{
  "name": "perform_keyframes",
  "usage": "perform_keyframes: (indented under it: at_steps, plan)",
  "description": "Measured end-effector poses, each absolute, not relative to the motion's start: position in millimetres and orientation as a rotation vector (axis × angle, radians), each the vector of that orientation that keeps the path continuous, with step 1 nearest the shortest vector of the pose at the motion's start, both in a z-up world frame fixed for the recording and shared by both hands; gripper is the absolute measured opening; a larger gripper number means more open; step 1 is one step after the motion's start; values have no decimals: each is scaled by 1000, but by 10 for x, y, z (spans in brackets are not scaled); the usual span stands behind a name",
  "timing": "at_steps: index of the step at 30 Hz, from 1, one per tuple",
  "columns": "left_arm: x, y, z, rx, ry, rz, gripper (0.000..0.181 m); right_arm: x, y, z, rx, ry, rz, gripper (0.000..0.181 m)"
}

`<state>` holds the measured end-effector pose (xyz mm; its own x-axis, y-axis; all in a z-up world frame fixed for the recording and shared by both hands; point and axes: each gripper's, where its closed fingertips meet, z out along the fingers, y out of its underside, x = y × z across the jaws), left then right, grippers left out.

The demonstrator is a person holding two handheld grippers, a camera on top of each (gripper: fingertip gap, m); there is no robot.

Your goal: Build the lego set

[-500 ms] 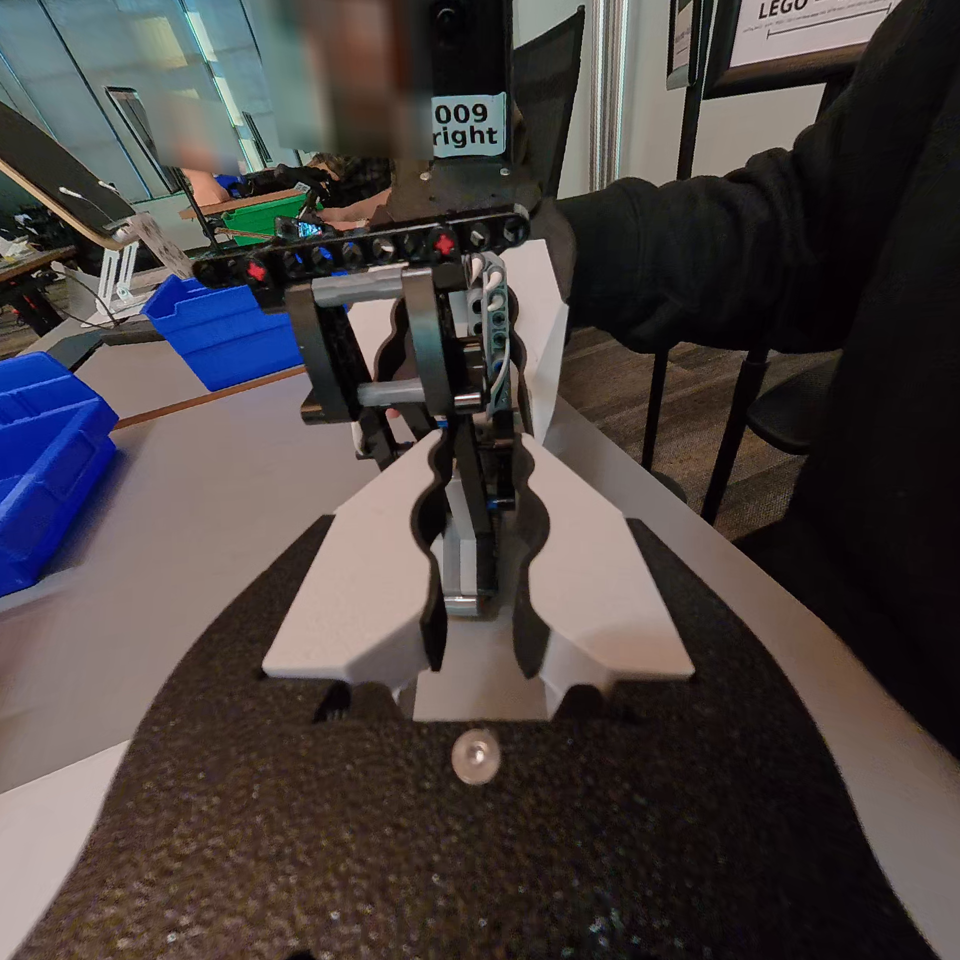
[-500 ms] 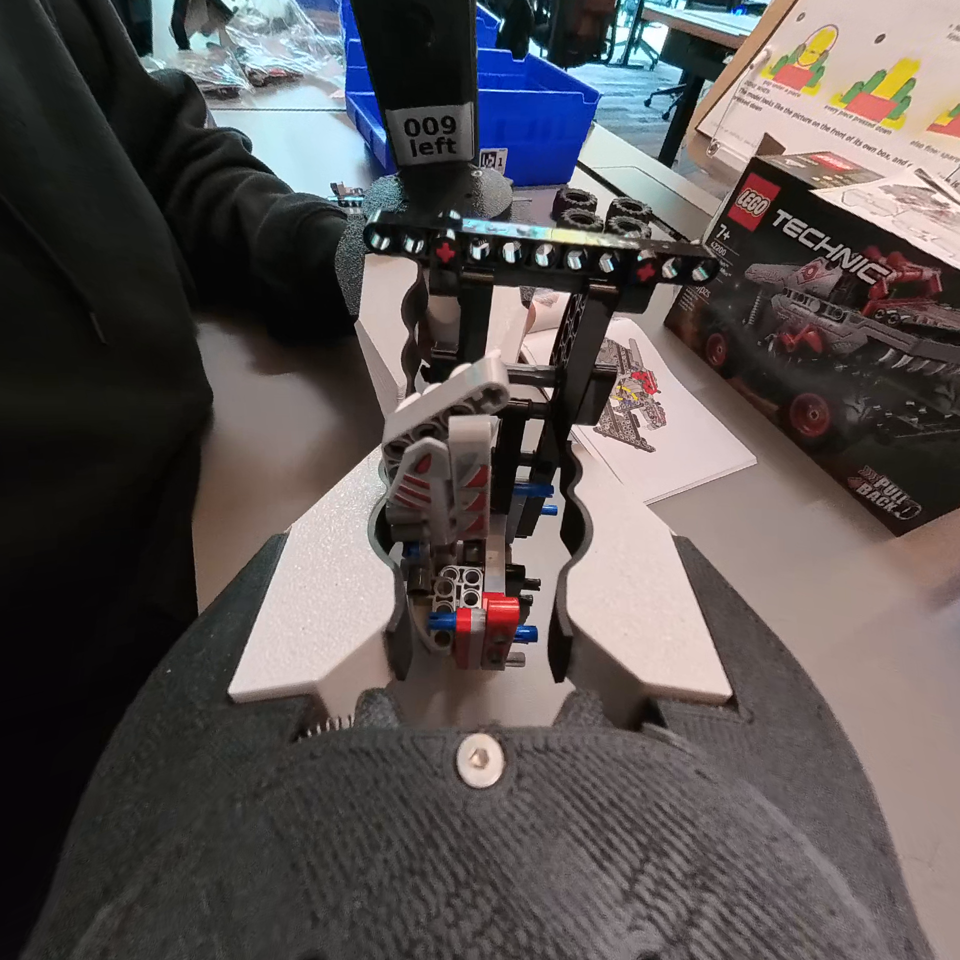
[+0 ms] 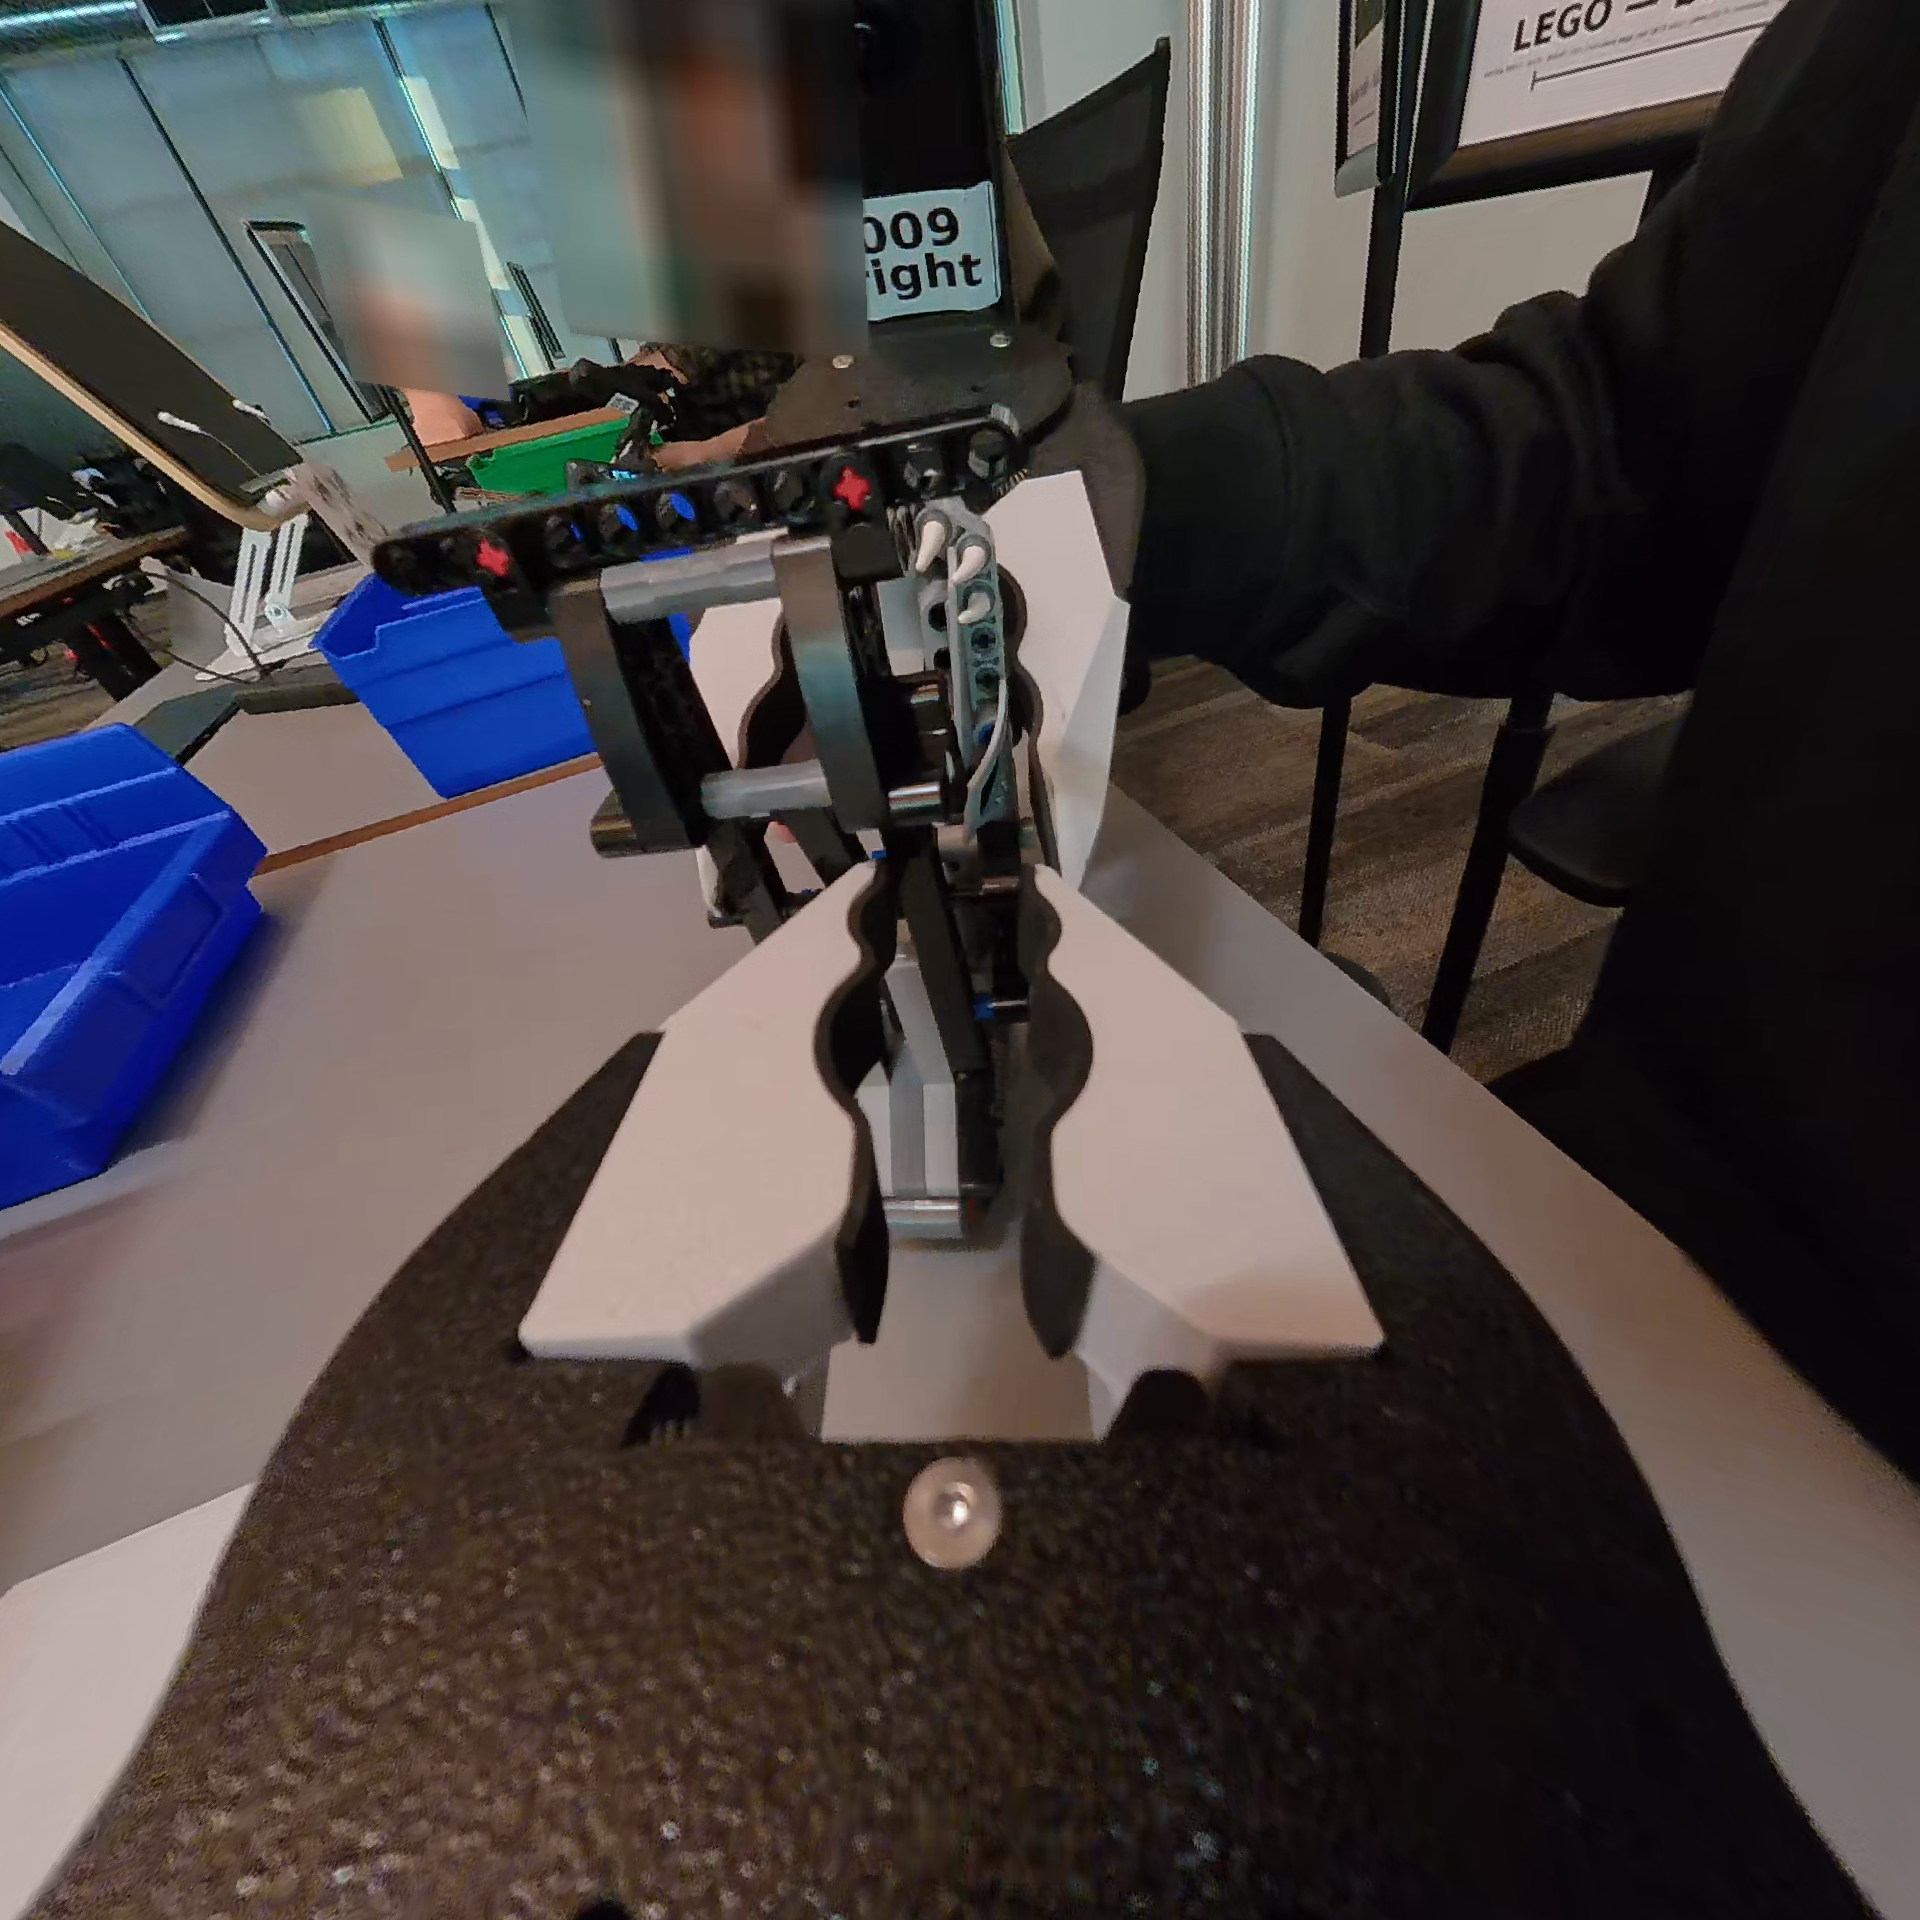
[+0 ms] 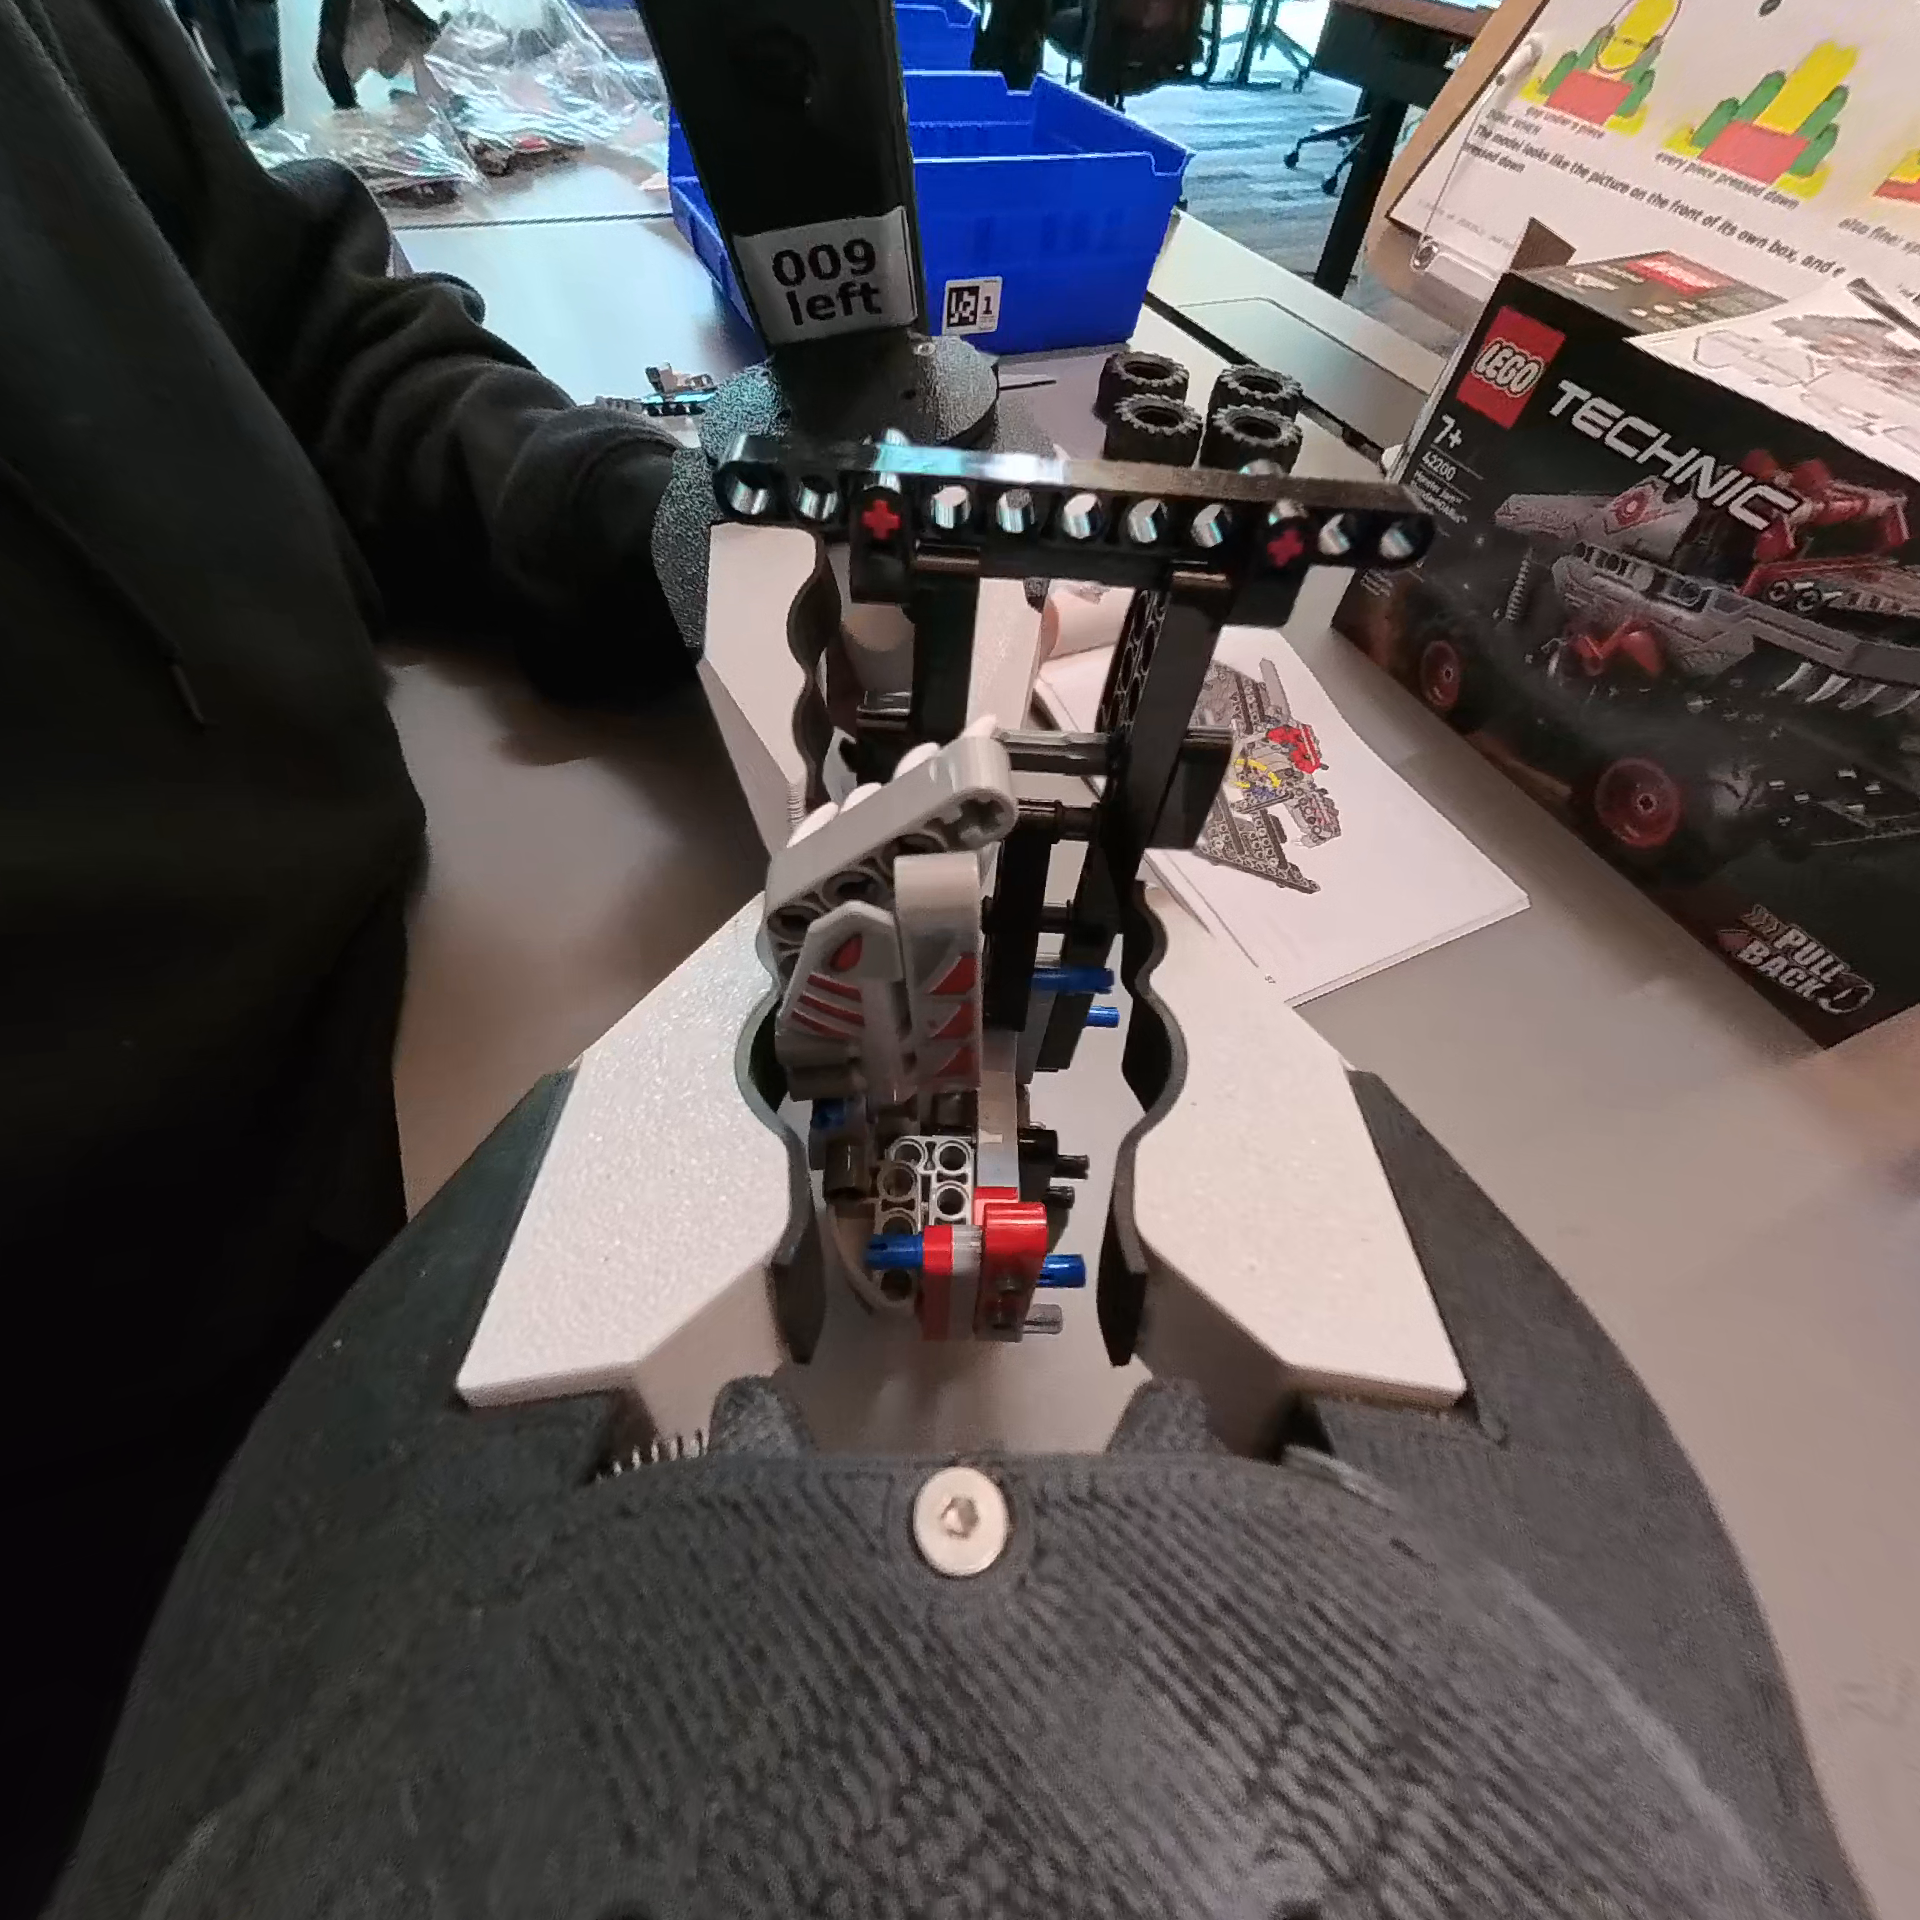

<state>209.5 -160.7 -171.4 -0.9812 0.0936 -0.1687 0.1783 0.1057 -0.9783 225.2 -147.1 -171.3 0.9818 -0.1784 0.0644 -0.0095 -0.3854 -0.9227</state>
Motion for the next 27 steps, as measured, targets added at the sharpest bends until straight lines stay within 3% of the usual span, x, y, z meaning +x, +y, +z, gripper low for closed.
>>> perform_keyframes:
  at_steps: [20, 27]
  plan:
    - [2066, -1589, -1664, 193, 2305, -2283, 21, 2233, -1433, -1691, -1842, 202, -30, 62]
    - [2026, -1601, -1687, 300, 2300, -2168, 21, 2180, -1551, -1751, -1967, 59, -114, 62]
